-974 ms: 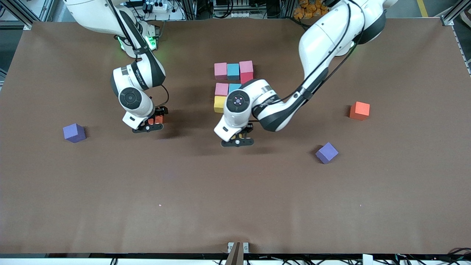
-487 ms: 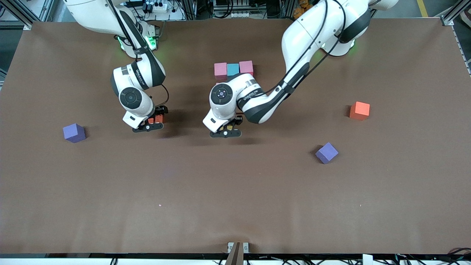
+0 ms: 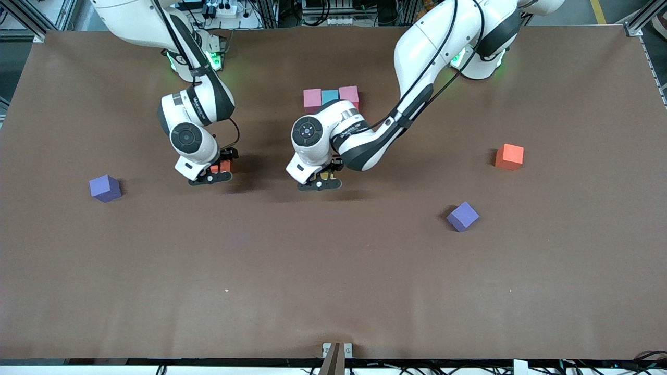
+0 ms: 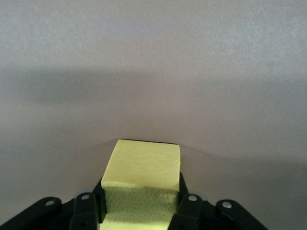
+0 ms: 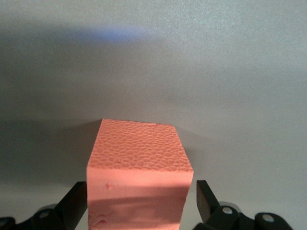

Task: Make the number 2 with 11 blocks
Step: 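Place the yellow block at the cluster with the left gripper, then lower the orange block at the cluster while the left gripper reaches purple, then grasp the purple block with the left gripper while the right gripper holds orange, then carry the purple block to the cluster with the left gripper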

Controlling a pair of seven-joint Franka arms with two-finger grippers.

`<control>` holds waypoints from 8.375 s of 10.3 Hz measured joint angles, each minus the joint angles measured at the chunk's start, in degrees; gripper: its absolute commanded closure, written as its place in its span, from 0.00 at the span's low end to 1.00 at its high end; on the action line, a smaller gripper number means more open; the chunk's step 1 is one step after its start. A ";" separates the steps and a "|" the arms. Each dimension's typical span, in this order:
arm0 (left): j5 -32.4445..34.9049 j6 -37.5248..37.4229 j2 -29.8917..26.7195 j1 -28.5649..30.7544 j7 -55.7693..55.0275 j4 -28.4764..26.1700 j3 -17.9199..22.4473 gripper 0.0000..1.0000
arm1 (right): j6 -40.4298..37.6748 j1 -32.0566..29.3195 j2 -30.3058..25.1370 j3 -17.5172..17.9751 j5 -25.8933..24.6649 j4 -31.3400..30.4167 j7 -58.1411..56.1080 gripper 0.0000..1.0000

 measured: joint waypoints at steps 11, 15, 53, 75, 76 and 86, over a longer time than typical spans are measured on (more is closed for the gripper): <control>-0.31 1.33 -0.05 -1.29 -2.86 0.27 -0.09 0.65 | 6.29 0.00 -5.09 -0.01 0.00 -5.72 0.01 0.00; -0.31 1.48 0.01 -1.31 -2.88 0.20 -0.08 0.65 | 7.67 0.00 -4.82 0.00 0.00 -5.97 0.01 0.00; -7.42 2.52 -22.57 44.48 9.07 -24.93 0.72 0.00 | -6.68 24.93 19.38 1.33 23.47 43.11 91.68 0.92; -7.41 13.08 -19.47 45.19 8.81 -33.35 0.83 0.90 | -0.61 25.50 22.10 1.04 23.45 39.27 98.99 0.95; -7.41 13.20 -19.46 45.09 8.67 -33.14 0.79 0.98 | 0.42 25.77 22.10 1.07 23.45 38.42 99.02 0.95; -7.41 13.57 -19.72 35.09 -20.28 -29.52 -0.16 1.00 | 0.77 25.87 21.80 1.05 23.47 37.88 99.44 0.93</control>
